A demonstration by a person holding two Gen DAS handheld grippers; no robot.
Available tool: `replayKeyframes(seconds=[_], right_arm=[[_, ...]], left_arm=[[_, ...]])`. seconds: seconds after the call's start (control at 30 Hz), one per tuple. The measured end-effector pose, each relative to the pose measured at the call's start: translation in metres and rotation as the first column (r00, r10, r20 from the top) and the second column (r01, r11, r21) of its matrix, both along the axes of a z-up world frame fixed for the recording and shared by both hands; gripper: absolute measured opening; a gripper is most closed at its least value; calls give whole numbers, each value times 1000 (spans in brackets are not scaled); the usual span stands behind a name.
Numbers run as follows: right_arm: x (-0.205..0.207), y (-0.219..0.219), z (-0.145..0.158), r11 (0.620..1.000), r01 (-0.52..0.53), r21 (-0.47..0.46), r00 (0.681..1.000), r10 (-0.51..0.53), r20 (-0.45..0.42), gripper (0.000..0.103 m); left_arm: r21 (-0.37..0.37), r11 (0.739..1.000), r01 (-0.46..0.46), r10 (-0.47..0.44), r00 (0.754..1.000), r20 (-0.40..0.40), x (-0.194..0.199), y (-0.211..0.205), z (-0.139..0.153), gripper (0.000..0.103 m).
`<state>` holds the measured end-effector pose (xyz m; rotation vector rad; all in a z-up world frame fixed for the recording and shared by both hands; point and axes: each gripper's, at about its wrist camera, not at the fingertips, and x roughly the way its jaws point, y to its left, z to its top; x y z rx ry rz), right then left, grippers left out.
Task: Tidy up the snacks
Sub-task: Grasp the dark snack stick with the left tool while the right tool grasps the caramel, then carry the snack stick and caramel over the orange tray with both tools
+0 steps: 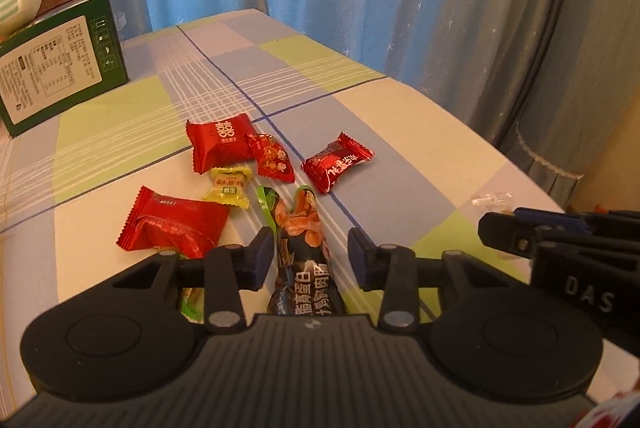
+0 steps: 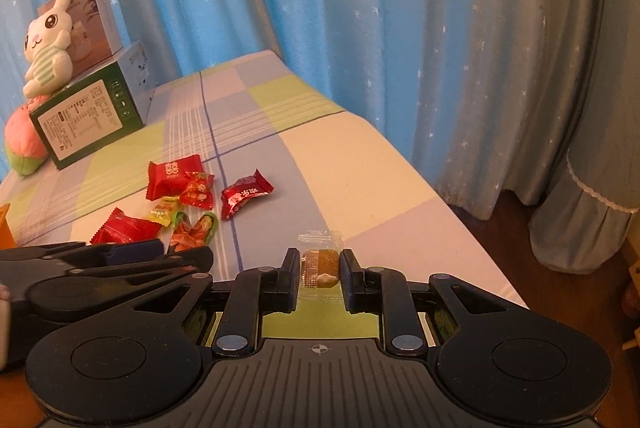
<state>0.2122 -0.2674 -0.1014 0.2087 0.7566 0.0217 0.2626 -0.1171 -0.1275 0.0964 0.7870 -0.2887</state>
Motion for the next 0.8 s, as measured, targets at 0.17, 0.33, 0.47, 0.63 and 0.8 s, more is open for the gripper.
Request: replayKeyframes(seconds=[0.17, 0.33, 0.47, 0.63, 0.8], right_arm=[[0, 0, -1, 1000, -3, 5, 1000, 3, -2, 21], [0, 1, -1, 1000, -7, 17, 1000, 7, -5, 21], [-2, 1, 0, 1000, -14, 27, 1000, 14, 0, 21], [-7, 9, 4, 999, -48, 24, 999, 47, 15, 21], [-23, 24, 14, 994, -103, 20, 994, 103, 32, 21]], left_arm=[[26, 1000, 5, -5, 1000, -3, 0, -1, -3, 26], [2, 1000, -10, 10, 999, -40, -10, 7, 0, 26], [-20, 999, -38, 37, 998, -59, -29, 18, 5, 26], [-44, 995, -85, 82, 995, -60, -56, 37, 18, 26], [-63, 990, -126, 123, 991, -51, -79, 56, 36, 26]])
